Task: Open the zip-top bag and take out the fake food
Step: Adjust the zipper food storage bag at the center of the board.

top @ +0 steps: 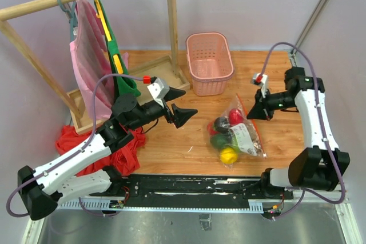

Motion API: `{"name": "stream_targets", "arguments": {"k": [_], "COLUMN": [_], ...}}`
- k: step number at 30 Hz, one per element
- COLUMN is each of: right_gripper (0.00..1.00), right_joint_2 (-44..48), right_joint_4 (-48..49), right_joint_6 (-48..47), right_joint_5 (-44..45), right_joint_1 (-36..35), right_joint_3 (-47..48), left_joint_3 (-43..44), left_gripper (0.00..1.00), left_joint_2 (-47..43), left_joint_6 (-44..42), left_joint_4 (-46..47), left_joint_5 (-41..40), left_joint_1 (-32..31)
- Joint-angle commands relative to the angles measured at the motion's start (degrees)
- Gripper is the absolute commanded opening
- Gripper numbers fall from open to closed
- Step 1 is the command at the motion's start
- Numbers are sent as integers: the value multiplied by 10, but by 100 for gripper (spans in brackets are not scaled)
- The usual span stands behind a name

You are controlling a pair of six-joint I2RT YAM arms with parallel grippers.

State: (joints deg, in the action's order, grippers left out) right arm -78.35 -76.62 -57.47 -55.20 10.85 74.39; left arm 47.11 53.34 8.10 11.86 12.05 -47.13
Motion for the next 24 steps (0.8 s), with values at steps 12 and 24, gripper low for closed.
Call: {"name": "stream_targets", "arguments": {"k": [12,24], "right_gripper": [1,1], "right_joint_2": [-56,-58], "right_joint_4": [-12,62], "right_joint_6": [-14,-42], "right_joint_5": [26,74], "right_joint_1": [-261,-359], "right_joint_3": [160,129], "left_joint_3": [15,10], "left_gripper": [92,75], "left_joint_2": [112,163], "left_joint_6": [-244,-194], "left_joint_4": [24,62], "left_joint_5": [101,134], "left_joint_1": [-6,-6]}}
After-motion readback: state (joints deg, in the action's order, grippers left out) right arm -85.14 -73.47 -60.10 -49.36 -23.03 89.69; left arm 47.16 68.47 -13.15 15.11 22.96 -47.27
